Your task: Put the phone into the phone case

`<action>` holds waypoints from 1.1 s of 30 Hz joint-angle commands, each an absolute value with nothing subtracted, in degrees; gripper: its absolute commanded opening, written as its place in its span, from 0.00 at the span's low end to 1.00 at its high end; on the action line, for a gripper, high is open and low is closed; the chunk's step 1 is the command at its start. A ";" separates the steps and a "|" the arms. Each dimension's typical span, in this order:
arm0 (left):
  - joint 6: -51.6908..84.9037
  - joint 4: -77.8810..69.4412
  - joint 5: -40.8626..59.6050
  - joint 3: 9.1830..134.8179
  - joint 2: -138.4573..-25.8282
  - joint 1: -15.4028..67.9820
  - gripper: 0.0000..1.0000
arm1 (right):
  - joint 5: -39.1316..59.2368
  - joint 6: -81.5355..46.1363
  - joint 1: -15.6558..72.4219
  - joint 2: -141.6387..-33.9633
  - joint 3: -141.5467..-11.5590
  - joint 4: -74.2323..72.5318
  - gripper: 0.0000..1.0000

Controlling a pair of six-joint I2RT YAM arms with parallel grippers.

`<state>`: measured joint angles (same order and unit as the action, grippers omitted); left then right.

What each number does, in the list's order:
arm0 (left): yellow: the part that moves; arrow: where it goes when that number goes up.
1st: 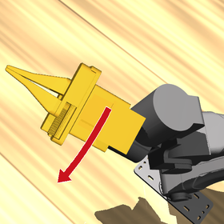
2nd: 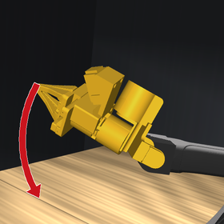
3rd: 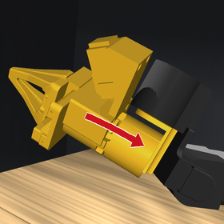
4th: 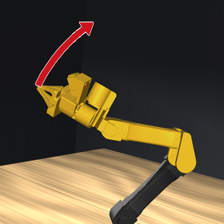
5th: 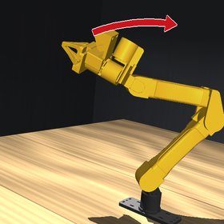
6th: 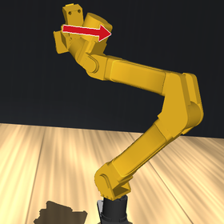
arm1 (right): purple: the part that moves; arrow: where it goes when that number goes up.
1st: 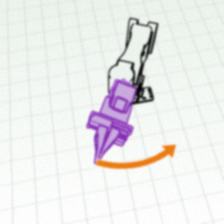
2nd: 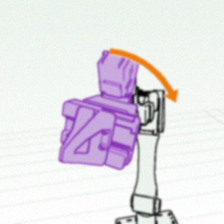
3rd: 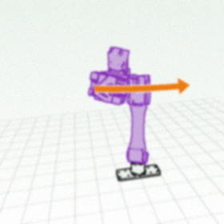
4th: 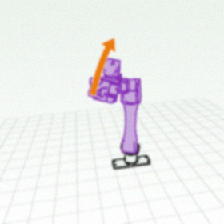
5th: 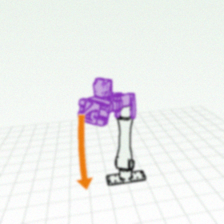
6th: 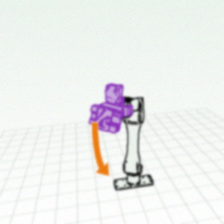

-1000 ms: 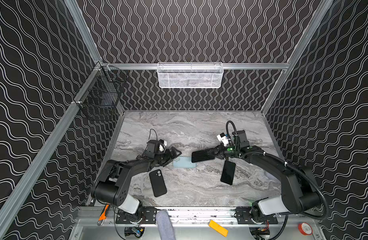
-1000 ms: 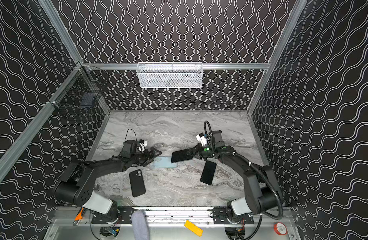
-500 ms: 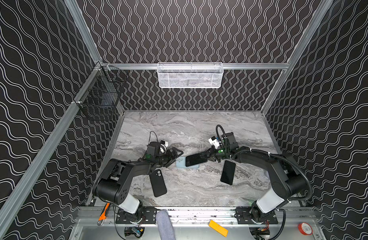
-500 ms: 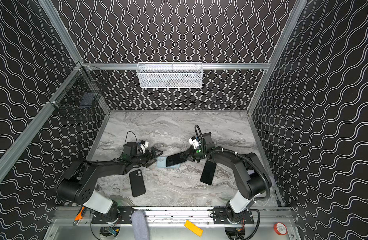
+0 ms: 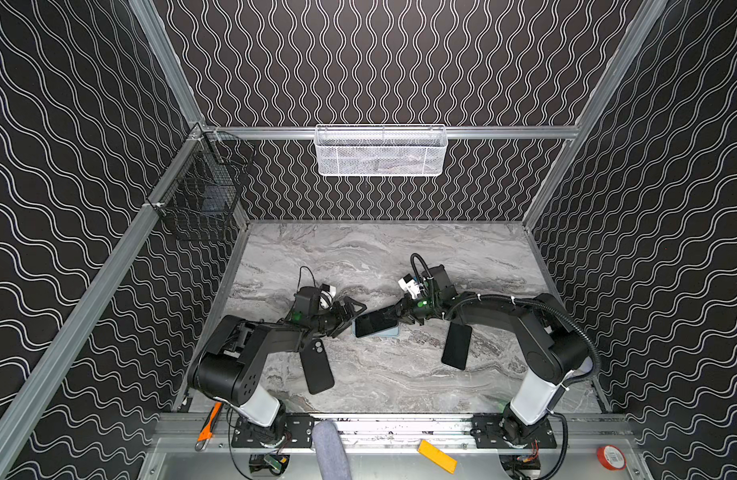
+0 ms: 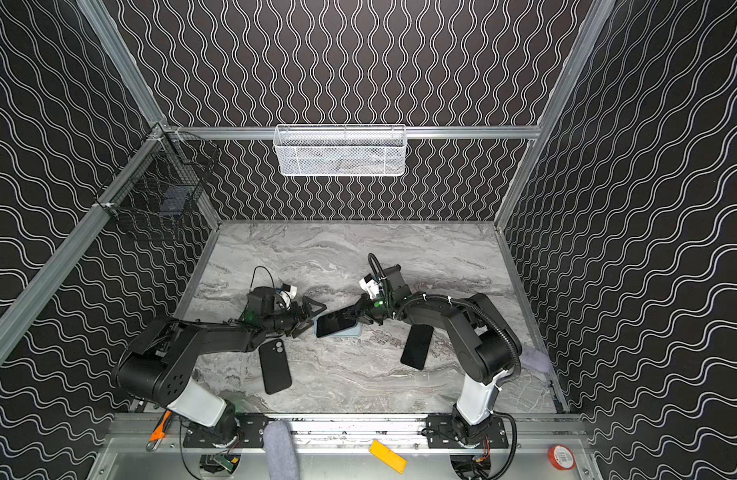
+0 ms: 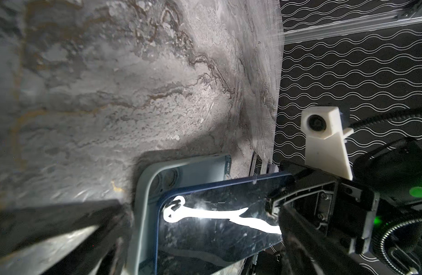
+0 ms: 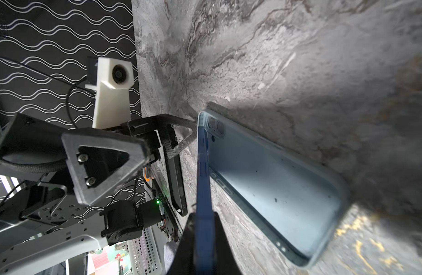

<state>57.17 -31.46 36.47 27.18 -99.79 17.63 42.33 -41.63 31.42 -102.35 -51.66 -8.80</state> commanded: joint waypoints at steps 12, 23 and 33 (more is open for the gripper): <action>56.72 -32.24 36.83 27.46 -98.53 17.67 0.99 | 34.35 -43.38 31.48 -98.85 -48.34 -9.67 0.00; 56.56 -31.66 36.91 27.79 -98.44 17.67 0.99 | 34.37 -40.81 31.50 -96.18 -48.04 -7.65 0.00; 58.35 -34.74 37.16 27.61 -100.38 17.67 0.99 | 34.85 -42.00 32.06 -100.83 -47.45 -10.21 0.00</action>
<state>57.06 -31.46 36.62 27.40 -99.70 17.63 36.71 -42.39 31.57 -99.72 -47.62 -12.75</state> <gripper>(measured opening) 0.986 0.101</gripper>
